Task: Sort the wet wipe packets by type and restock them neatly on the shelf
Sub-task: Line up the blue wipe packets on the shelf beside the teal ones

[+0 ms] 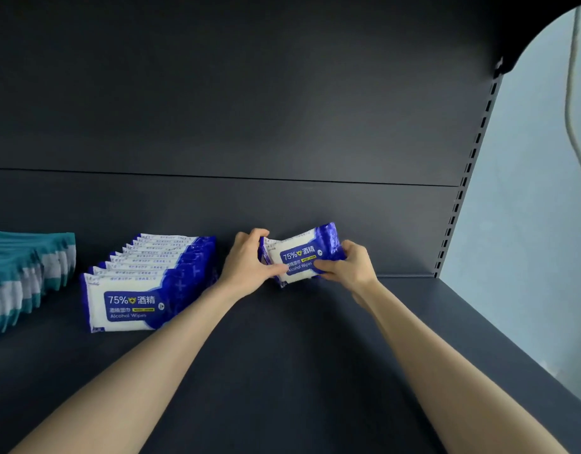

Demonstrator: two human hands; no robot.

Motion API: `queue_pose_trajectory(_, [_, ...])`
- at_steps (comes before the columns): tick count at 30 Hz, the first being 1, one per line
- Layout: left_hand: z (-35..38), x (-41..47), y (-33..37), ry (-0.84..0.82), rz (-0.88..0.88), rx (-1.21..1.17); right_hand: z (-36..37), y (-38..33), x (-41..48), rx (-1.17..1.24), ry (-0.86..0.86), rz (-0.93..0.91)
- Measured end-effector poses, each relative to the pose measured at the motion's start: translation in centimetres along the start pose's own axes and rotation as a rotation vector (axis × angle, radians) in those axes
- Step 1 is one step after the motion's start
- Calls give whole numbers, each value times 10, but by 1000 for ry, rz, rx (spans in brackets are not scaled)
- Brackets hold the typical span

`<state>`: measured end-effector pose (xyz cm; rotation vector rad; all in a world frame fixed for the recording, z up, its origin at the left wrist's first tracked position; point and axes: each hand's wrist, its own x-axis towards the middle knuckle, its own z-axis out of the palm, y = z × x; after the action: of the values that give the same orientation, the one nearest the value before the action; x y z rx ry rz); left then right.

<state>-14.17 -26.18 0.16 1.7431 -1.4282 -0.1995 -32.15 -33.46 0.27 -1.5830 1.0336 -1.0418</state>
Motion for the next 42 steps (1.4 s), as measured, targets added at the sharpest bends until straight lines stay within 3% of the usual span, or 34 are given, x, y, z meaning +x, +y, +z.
queue_pose_trajectory(3, [3,1,1,17,27,64,14,6,1,-373,2,-68])
queue_pose_trajectory(6, [5,4,0,9,20,26,19,5,-1,-522,49,-67])
queue_pose_trajectory(11, [1,6,-2,-31,31,-59,17,2,-3,-262,73,-4])
queue_pose_trajectory(16, [-9,7,2,-26,24,-236,13,-5,1,-78,110,-147])
queue_pose_trajectory(22, [-3,1,-5,-48,76,56,18,6,-4,-310,-1,-217])
queue_pose_trajectory(27, [-9,-2,-5,-87,138,185,20,5,-4,-388,10,-287])
queue_pose_trajectory(33, [-10,-5,-8,1,147,318,26,4,-3,-556,-61,-322])
queue_pose_trajectory(42, [-4,-8,-10,80,173,602,37,4,2,-742,18,-318])
